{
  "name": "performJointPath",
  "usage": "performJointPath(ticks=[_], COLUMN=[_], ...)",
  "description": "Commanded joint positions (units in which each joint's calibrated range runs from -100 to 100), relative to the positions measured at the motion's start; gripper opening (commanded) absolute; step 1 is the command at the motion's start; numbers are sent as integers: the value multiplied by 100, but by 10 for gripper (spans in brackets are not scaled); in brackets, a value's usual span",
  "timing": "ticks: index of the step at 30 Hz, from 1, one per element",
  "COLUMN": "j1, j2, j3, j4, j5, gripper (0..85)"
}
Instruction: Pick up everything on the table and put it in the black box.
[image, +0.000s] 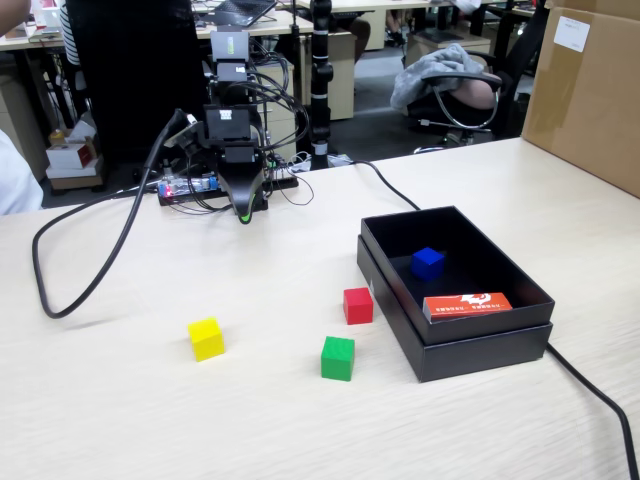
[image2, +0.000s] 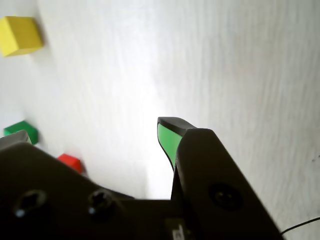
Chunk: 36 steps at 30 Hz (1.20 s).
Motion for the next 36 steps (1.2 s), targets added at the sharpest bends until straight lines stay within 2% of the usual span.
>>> performJointPath(ticks=[1, 7, 13, 25, 30, 36], j1=[-29, -68, -200, -371, -405, -493], j2=[-269, 202, 1819, 7132, 8498, 9657], j3=[94, 566, 1735, 6395, 7683, 8390], j4=[287, 321, 261, -1579, -2279, -2374], j5=[-39, -195, -430, -601, -703, -845], gripper=[504, 484, 479, 479, 479, 479])
